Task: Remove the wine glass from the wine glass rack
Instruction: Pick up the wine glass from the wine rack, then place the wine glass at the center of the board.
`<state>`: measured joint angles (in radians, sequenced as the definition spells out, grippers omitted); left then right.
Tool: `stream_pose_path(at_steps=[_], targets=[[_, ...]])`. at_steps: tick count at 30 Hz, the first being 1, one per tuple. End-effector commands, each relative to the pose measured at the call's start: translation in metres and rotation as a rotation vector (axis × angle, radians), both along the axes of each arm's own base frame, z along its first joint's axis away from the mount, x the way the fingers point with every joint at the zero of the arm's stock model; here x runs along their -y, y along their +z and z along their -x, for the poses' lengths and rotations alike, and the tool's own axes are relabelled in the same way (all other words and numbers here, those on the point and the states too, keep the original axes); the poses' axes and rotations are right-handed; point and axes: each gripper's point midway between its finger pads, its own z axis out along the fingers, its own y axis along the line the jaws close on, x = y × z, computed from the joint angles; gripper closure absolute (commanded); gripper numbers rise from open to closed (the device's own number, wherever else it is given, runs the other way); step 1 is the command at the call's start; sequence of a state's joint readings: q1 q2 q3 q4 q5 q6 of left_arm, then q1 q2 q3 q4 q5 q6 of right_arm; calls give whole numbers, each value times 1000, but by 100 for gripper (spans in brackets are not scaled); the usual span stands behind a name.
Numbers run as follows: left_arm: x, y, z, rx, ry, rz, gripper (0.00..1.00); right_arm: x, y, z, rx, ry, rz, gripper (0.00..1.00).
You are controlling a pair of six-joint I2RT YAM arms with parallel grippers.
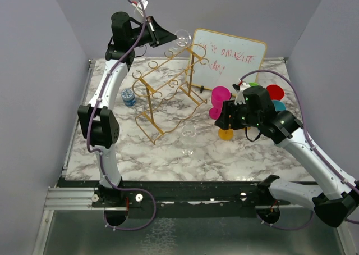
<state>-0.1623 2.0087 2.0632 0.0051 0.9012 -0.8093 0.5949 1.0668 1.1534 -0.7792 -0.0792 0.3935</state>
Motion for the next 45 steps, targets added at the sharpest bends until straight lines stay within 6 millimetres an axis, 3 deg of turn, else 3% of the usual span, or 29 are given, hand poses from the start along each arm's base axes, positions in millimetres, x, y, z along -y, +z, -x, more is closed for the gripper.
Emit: stream_pose_path(at_steps=[1,8,12,19,26,31,36,40,45], targets=[[-11,48,21,149,5,21,100,-1,1,3,-2,0,-12,40],[-13,51,21,179,19,2,100,0,3,3,1,-2,-11,40],[-18,63,29,236,47,-24,100,2,8,0,19,-22,-10,40],[-30,94,61,353,112,-48,100,-26,46,1,64,68,-165,40],[-34,120,98,435,107,-33,100,-31,70,-14,124,45,-194,39],[-26,130,136,458,62,-20,100,-41,118,-26,181,100,-319,36],[-8,138,179,462,0,13,100,-18,184,-55,283,177,-555,36],[7,145,214,484,-58,32,100,-23,219,-47,398,324,-647,36],[30,143,242,482,-141,49,100,-23,238,-24,505,407,-667,36]])
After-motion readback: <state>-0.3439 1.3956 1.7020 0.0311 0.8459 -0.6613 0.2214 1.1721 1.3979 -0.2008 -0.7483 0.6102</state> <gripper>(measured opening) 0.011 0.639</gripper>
